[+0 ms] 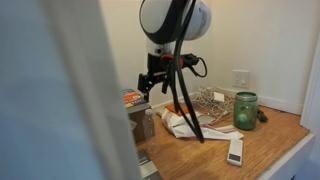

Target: Move the clear bottle to the left

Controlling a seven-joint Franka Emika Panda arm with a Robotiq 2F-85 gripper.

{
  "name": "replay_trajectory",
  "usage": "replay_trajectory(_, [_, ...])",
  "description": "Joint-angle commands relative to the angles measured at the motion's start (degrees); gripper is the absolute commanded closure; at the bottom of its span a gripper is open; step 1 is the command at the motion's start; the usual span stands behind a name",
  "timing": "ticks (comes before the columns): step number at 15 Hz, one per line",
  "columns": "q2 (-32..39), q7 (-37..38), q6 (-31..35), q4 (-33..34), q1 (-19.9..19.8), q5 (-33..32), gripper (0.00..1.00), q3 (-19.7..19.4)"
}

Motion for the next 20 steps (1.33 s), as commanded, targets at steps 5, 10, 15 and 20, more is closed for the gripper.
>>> replay_trajectory(5, [-15.0, -4.1, -7.3, -13.1, -7.3, 10.2, 0.00, -0.8])
replay_trajectory(10, [-24.3, -5.2, -9.2, -20.6, -9.3, 11.0, 0.00, -3.4])
replay_trajectory(15, [-32.2, -14.1, -11.5, -25.7, -8.4, 14.3, 0.00, -6.7])
replay_trajectory(20, [-32.0, -17.2, -10.6, -25.4, -8.3, 14.6, 0.00, -7.5])
